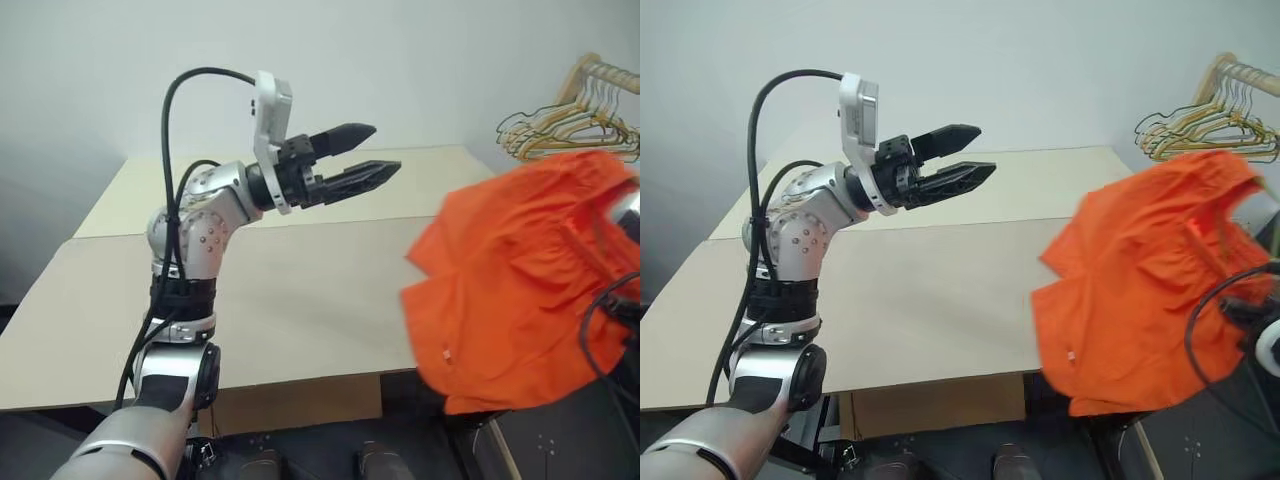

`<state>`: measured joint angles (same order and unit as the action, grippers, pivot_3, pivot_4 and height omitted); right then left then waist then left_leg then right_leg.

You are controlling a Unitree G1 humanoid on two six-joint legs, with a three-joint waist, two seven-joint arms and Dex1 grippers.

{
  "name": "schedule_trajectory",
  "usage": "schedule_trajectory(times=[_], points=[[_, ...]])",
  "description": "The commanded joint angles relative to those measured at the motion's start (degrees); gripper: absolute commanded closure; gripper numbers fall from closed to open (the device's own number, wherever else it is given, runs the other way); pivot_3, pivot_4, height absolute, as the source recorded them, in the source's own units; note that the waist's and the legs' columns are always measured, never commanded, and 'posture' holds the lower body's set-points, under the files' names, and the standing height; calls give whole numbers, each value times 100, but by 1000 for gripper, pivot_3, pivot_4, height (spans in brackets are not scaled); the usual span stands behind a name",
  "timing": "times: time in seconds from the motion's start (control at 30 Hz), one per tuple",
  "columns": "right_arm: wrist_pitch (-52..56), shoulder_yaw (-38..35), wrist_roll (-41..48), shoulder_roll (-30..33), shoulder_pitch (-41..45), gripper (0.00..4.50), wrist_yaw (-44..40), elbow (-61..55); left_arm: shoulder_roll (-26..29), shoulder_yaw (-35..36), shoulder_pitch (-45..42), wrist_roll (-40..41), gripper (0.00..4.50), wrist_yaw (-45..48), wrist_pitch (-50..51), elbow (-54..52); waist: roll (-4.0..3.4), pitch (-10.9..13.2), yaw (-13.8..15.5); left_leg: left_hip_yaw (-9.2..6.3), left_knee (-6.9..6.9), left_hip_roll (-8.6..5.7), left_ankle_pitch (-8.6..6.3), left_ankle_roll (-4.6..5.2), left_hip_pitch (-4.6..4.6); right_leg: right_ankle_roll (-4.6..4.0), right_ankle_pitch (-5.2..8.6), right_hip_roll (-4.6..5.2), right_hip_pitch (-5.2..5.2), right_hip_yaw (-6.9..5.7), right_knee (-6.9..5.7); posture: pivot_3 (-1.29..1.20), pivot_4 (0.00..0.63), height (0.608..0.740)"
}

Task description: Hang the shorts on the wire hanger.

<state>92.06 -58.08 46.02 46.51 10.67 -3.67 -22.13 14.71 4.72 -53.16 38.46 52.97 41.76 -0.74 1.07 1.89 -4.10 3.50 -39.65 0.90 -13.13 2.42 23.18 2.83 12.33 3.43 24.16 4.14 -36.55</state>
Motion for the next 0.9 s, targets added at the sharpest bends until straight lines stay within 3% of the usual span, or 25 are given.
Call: schedule_trajectory(times=[0.03, 0.2, 0.5, 0.7, 0.9], points=[[44, -280, 709, 595, 623, 4500, 1275, 930, -27, 58, -194, 207, 12, -160, 41, -158, -15, -9, -38, 0, 1, 0, 0, 0, -3, -2, 1, 0, -4, 1, 4, -137, 0, 740], [44, -325, 932, 1160, 1999, 4500, 3007, 2770, -26, -11, -193, 223, 12, -155, -72, -81, -42, -26, -186, -1, 22, -8, 0, 1, -4, -4, -1, -2, -21, 15, 51, -142, 0, 740], [44, -673, 173, 1298, 4042, 4500, 4716, 4744, 26, -99, -114, 223, 12, -140, -190, -98, -42, -25, -350, 7, 71, -33, 0, 3, -26, 24, 5, -10, -18, 125, 72, -140, 0, 740], [43, -1223, -1094, 1194, 4743, 4500, 4856, 5082, 58, -162, -68, 187, 12, -127, -227, -123, -47, -26, -412, 4, 73, -53, 0, 5, -23, 42, 12, -8, -19, 151, 78, -138, 0, 740], [41, -1146, -1888, 880, 4717, 4500, 4510, 4723, 151, -235, -8, 201, 12, -60, -217, -216, -48, -26, -471, 2, 75, -59, -4, 11, -20, 52, 17, -5, -19, 158, 80, -131, 0, 740]])
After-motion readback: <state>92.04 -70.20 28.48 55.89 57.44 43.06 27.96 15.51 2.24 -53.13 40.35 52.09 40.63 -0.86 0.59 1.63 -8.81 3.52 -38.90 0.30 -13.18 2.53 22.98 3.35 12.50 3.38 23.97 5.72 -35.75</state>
